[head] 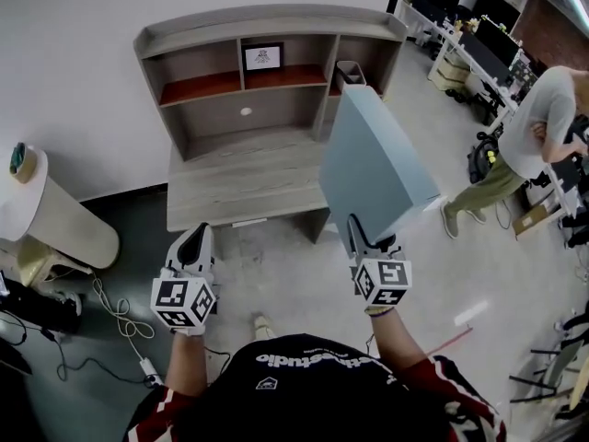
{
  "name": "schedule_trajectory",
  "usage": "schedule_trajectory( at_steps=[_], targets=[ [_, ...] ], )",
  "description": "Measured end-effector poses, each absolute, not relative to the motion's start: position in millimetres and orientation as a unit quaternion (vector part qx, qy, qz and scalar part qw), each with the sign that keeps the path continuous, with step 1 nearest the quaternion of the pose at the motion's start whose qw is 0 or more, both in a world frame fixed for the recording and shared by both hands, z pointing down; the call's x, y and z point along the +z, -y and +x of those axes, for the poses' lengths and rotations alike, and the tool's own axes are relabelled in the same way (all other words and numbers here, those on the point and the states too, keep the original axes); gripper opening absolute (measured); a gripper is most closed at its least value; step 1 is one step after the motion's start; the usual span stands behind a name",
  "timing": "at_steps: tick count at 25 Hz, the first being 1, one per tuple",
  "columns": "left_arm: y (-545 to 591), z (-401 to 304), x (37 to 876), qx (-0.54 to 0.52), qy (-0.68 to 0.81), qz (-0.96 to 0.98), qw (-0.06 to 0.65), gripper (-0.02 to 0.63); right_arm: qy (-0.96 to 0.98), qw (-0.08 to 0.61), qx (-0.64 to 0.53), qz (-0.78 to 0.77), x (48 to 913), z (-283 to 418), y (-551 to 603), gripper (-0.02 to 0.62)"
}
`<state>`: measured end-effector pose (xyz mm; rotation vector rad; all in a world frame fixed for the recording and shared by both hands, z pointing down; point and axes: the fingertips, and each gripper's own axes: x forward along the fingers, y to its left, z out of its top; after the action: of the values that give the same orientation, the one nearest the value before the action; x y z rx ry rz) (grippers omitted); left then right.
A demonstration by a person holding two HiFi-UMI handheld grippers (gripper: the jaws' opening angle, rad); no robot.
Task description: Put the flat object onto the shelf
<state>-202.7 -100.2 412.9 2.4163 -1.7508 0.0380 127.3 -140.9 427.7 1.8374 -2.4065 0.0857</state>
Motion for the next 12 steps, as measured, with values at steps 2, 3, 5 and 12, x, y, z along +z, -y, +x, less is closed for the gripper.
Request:
schedule_trajectory(
  at_steps=[2,3,5,12],
  targets=[
    [119,-217,416,0.014,0.578,0.812,0.081,0.006,0.788,0.056,0.025,0.612,425,114,153,0.264],
    [127,-224,418,0.015,0.576,0.813,0.082,0.006,0.786,0.055,0.024,0.615,424,108,158,0.263],
    [139,-235,421,0.017,0.571,0.817,0.082,0.006,0.783,0.055,0.024,0.62,423,97,166,0.264],
    [166,-261,423,0.008,0.55,0.832,0.077,0.006,0.769,0.055,0.025,0.637,426,75,179,0.261]
  ],
)
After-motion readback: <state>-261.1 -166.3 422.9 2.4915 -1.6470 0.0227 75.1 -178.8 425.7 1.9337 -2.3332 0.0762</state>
